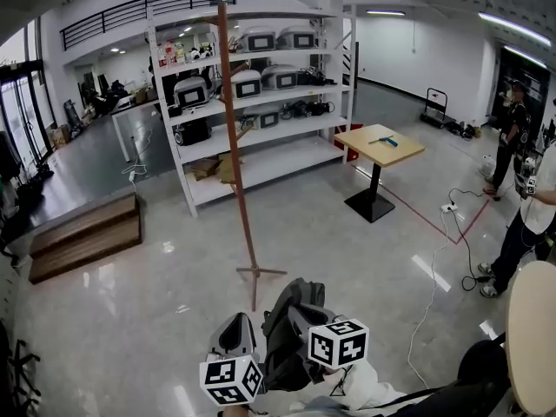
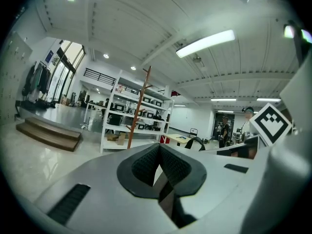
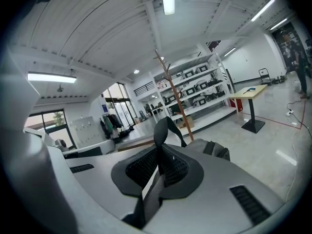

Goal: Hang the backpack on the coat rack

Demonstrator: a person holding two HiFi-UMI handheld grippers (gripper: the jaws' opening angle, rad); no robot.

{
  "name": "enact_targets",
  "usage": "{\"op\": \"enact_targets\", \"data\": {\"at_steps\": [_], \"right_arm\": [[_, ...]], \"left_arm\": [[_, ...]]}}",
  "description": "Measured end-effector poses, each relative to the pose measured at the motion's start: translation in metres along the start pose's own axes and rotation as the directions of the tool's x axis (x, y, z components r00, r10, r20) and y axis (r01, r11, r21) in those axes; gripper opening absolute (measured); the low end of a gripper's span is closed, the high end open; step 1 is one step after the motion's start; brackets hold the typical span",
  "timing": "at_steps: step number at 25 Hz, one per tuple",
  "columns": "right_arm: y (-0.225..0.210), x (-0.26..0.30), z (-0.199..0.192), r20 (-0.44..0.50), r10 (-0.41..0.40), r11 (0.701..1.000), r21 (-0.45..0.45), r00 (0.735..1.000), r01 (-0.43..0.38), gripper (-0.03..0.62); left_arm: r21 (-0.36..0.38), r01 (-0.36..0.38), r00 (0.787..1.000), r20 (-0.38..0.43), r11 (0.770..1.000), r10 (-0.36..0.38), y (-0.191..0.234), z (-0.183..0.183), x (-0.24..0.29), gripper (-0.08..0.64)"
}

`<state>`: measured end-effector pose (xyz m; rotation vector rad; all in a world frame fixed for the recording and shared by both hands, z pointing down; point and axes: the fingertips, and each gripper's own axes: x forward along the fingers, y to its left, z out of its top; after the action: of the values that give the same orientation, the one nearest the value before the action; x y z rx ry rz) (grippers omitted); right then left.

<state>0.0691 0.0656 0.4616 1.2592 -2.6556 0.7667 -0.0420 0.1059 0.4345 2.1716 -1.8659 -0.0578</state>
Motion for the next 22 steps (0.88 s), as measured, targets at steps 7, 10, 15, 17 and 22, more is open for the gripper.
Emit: {"op": "enact_targets", "data": {"at_steps": [7, 10, 15, 17, 22], "right_arm": [[-0.022, 0.028, 0.013, -0.006, 0.004, 1.000, -0.003, 1.000, -0.004, 0.025], [-0.030, 0.036, 0.017, -0.002, 0.002, 1.000, 0.003, 1.000, -0.002, 0.025], [-0.045, 0.044, 0.025, 0.004, -0.013, 1.000, 0.011, 1.000, 0.013, 0.025], [-0.048, 0.047, 0.028, 0.006, -0.015, 1.000, 0.012, 1.000, 0.015, 0.025], [-0.052, 0.055, 0.032, 0.011, -0.016, 1.000, 0.007, 1.000, 0.016, 0.025]], "left_arm": [[0.010, 0.006, 1.000, -0.011, 1.000, -0.006, 0.004, 0.001, 0.041, 0.000], [0.013, -0.001, 1.000, -0.016, 1.000, 0.001, 0.009, 0.001, 0.053, 0.000], [0.022, -0.004, 1.000, -0.008, 1.000, 0.005, 0.011, 0.007, 0.070, 0.000], [0.031, -0.001, 1.000, -0.003, 1.000, 0.001, 0.011, 0.010, 0.076, 0.000], [0.036, 0.016, 1.000, -0.004, 0.999, -0.015, 0.013, 0.012, 0.089, 0.000]]}}
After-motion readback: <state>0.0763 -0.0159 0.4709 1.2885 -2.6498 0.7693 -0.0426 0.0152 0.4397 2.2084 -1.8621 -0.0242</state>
